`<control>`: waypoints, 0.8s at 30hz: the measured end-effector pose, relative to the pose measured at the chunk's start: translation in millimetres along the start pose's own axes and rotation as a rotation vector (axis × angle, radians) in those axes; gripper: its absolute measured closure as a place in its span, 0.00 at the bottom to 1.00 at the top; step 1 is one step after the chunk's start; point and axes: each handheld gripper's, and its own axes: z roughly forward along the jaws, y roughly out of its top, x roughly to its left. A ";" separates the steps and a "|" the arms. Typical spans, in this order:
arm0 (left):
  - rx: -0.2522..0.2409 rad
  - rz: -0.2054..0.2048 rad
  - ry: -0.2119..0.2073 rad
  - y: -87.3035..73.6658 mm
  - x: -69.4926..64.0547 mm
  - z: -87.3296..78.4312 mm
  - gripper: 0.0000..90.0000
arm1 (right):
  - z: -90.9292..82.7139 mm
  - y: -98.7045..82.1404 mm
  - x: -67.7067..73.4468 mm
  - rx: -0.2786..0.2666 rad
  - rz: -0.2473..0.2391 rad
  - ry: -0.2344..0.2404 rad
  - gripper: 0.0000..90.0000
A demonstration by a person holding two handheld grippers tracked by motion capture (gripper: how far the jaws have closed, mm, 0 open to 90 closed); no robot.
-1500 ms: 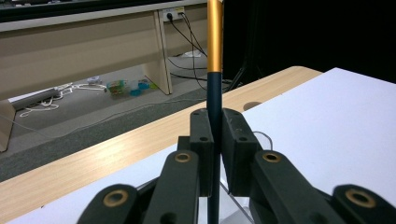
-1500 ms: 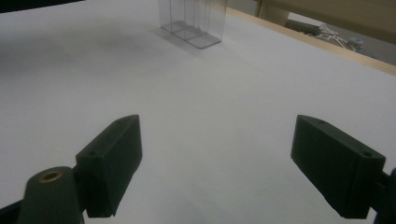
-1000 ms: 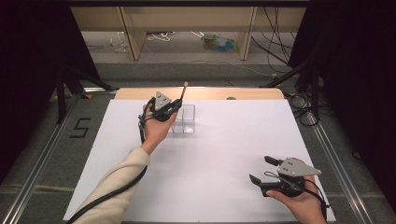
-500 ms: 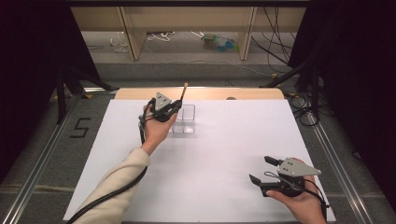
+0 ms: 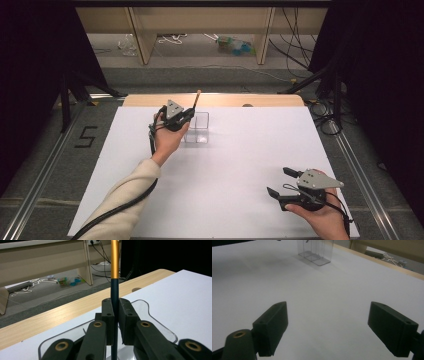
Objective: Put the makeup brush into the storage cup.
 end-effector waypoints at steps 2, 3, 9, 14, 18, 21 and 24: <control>0.002 0.000 -0.002 -0.4 -0.2 0.5 0.92 | 0.0 0.0 0.1 0.000 0.001 0.000 0.19; 0.003 0.000 -0.003 -0.6 -0.1 0.7 0.92 | 0.0 0.0 0.0 0.000 0.000 0.000 0.20; 0.007 -0.002 -0.002 -1.0 0.5 0.7 0.92 | 0.1 0.0 -0.1 0.000 0.001 -0.001 0.20; 0.007 -0.004 -0.002 -1.1 0.5 0.8 0.92 | 0.0 0.0 -0.1 -0.001 0.001 -0.001 0.20; 0.008 -0.009 -0.004 -1.1 0.8 1.1 0.92 | 0.2 0.0 -0.1 -0.001 0.001 0.000 0.19; 0.012 -0.012 -0.006 -0.9 1.3 1.1 0.92 | 0.2 0.0 -0.1 0.000 0.001 0.000 0.19; -0.001 -0.056 -0.016 0.9 1.8 -1.3 0.84 | 0.1 -0.1 -0.1 0.001 0.002 0.001 0.19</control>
